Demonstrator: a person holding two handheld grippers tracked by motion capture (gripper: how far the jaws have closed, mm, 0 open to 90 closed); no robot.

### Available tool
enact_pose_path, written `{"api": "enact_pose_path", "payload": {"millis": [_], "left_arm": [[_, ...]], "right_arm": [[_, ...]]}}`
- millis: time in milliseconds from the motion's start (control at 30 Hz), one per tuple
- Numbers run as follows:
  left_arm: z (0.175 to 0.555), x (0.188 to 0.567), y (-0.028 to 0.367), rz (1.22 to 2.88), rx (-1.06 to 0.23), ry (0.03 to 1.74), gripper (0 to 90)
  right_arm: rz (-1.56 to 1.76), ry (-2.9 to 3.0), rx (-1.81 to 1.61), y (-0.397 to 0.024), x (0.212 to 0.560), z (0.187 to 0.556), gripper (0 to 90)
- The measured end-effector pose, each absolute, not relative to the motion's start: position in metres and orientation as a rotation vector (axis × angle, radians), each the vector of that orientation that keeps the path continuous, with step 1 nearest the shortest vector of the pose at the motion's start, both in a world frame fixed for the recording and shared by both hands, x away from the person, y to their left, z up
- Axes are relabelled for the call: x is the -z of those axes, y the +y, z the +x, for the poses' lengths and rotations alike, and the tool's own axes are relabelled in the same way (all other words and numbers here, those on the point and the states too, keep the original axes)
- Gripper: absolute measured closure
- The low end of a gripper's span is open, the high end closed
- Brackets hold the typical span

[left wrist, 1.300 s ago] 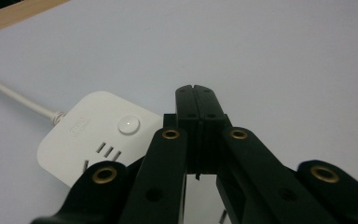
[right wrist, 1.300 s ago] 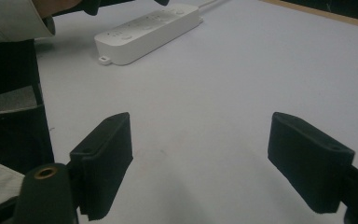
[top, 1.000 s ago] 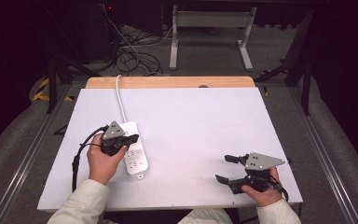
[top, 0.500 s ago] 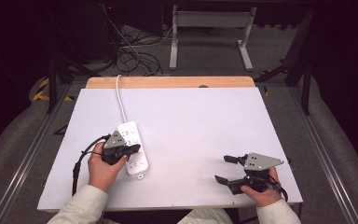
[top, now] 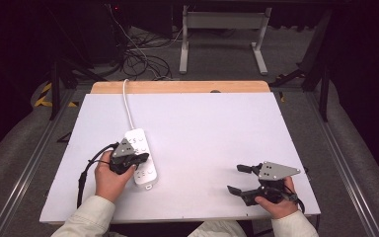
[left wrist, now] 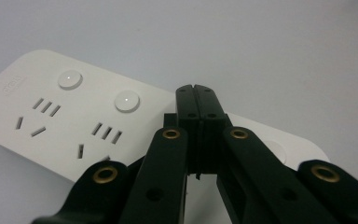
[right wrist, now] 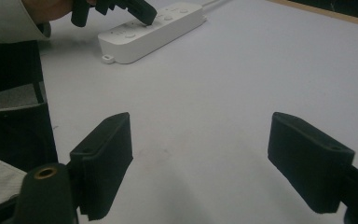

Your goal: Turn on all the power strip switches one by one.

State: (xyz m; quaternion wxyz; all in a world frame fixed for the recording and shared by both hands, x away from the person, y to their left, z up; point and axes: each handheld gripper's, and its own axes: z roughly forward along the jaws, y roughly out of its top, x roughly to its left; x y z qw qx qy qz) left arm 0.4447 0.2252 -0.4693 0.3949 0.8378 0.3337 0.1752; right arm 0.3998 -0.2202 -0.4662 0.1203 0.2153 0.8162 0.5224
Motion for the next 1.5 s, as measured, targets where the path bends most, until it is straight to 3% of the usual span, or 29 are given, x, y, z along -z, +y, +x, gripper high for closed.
{"api": "enact_pose_path", "payload": {"millis": [1500], "left_arm": [[0.4467, 0.4701, 0.2203, 2.169, -0.484, 0.835, 90.0]], "right_arm": [[0.617, 2.404, -1.523, -0.2177, 0.4674, 0.399, 22.3]]}}
